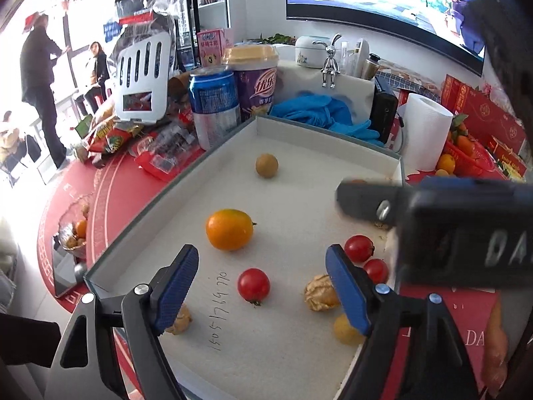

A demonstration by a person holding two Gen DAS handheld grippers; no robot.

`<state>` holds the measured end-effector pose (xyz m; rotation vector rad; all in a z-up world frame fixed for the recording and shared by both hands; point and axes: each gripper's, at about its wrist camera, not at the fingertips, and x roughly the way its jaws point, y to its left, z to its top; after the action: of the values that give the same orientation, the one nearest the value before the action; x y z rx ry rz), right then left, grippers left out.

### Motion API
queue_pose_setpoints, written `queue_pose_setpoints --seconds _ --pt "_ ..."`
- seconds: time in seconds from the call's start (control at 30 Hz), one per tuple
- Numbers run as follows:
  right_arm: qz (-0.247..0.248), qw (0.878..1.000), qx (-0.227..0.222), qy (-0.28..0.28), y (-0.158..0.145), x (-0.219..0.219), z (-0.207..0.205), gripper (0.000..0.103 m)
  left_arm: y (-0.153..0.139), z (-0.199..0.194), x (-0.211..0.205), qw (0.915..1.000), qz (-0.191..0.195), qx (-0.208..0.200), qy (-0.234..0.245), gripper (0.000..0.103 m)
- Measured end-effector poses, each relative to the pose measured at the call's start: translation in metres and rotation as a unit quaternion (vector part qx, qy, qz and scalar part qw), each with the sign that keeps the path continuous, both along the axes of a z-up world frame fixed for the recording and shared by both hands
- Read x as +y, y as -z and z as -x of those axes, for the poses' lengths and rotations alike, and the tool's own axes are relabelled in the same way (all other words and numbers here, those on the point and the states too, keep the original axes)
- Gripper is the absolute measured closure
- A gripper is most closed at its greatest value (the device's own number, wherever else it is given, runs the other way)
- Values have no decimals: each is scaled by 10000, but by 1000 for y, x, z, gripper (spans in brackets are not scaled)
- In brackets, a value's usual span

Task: Organize fruits
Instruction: 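Carry the tomato and mandarin into the white tray and open both tools, then move both open tools back to the table, the left tool toward a brown kiwi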

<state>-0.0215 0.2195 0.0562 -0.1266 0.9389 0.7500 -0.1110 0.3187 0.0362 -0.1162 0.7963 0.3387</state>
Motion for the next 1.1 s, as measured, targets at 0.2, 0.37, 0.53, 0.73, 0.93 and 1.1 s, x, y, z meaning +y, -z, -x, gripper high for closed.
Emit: queue_pose_setpoints --seconds 0.2,0.37,0.53,0.73,0.93,1.1 --pt "-107 9995 100 275 -13 -33 -7 0 -10 2 -4 9999 100 -19 81 21" --pt "114 9949 126 994 -4 -92 -17 0 -21 0 -19 9991 243 27 356 21" --pt "648 9807 288 1820 23 -168 -23 0 -39 -7 -47 9950 446 68 889 21" --pt "1034 9654 424 2355 44 -232 -21 0 -62 -37 -105 9852 470 128 1646 21" --pt "1361 9607 158 2415 50 -255 -11 0 -53 -98 -154 9801 390 495 1882 21" --pt "1213 9643 -164 2348 51 -256 -4 0 -17 -152 -174 9839 117 767 1609 26"
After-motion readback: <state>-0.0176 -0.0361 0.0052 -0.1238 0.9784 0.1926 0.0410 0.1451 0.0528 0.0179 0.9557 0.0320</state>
